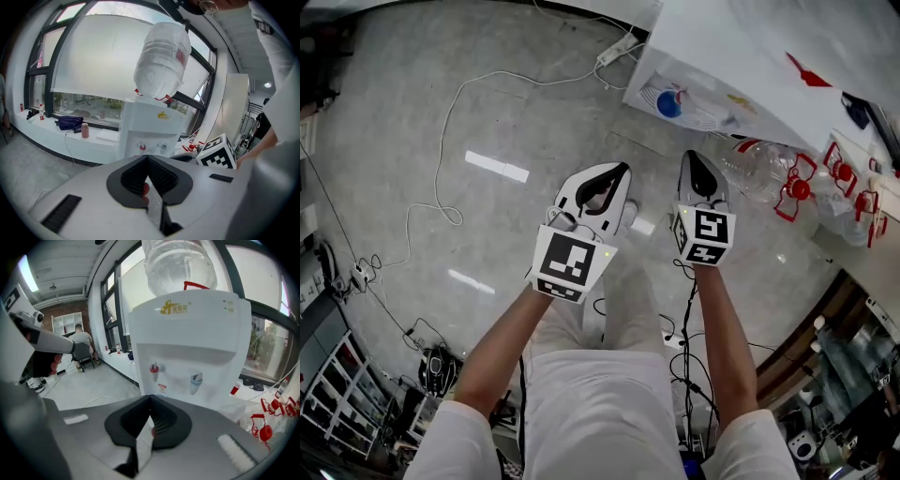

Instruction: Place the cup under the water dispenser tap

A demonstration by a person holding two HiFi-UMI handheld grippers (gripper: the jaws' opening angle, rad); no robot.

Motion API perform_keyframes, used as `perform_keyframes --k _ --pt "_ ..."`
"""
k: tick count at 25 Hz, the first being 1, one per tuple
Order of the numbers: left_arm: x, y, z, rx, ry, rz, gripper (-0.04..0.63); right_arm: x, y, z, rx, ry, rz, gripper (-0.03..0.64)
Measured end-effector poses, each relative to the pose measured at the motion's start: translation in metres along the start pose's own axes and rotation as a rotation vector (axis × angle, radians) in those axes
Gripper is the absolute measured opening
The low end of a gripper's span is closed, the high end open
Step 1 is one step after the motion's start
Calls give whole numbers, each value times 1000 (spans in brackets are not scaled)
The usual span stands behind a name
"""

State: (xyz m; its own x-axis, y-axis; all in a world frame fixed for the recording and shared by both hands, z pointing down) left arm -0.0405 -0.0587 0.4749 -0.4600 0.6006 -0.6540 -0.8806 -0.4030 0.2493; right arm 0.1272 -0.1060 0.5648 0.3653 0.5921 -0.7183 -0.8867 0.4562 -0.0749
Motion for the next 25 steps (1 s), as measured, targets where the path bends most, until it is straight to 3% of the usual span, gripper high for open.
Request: perform_keyframes --k 5,14,25 --pt "15 -14 -14 -13 -5 16 8 29 7 -18 -2 -19 -93 11" --pt "43 -42 -45 -16 -38 7 8 92 0 -53 -37 -89 -92 8" --pt "86 -64 -72 46 -100 -30 8 166 -9 -96 -8 -190 -71 8"
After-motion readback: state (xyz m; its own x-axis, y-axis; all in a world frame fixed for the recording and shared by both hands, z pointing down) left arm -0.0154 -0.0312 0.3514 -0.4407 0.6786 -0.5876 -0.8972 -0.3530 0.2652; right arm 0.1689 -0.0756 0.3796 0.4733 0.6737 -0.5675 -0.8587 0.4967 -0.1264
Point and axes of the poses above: the fingertips, and each gripper's own axes: x backward along the fingers, y to its left, z out of its underside, the point moved 6 cm from there along x, backward along the fingers, and after that the axes turned 11 degrees about y, right-handed, at the moved point
